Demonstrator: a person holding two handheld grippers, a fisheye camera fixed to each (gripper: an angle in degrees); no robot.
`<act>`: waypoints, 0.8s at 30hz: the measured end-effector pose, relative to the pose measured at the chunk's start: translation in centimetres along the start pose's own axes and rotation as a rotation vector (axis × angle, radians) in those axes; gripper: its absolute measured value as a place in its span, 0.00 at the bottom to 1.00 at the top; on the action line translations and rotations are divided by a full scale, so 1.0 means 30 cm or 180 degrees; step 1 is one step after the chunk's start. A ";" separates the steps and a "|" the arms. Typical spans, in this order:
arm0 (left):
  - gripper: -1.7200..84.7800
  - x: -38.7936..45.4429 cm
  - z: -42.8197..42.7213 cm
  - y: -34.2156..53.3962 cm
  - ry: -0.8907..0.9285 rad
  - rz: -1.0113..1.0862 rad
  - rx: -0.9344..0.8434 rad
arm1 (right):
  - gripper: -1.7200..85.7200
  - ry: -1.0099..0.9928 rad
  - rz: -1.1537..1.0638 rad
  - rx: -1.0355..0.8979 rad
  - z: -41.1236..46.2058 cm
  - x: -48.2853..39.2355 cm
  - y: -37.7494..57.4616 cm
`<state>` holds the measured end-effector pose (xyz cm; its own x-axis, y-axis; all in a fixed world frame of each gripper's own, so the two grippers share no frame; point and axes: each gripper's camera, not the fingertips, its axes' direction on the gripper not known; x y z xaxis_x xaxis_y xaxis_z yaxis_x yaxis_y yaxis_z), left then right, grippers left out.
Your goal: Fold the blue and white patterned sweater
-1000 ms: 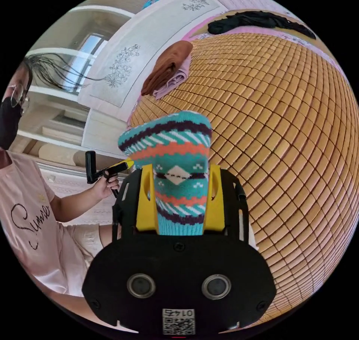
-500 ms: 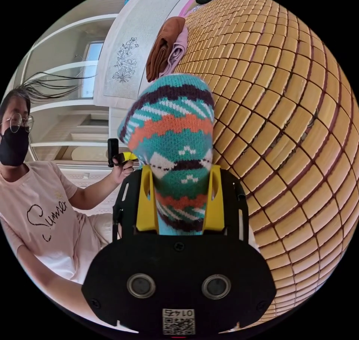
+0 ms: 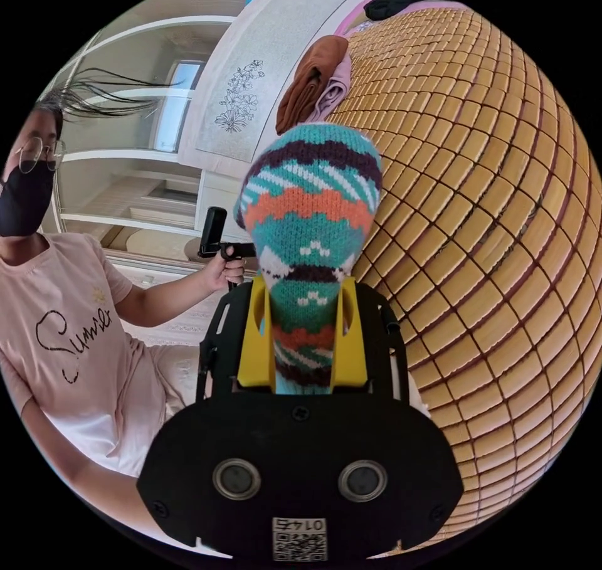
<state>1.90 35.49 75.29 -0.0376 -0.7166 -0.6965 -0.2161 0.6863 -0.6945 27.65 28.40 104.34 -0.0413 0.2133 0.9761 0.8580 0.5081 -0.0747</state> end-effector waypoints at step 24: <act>0.16 2.272 1.338 0.209 0.0802 0.3145 -0.0562 | 0.21 0.1850 0.1742 0.1419 -1.814 -0.411 1.058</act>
<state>37.14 -4.06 16.21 -0.4748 0.1375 -0.8693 -0.1171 0.9691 0.2172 83.24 -3.51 101.02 0.6811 0.1269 0.7212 0.3997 0.7608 -0.5113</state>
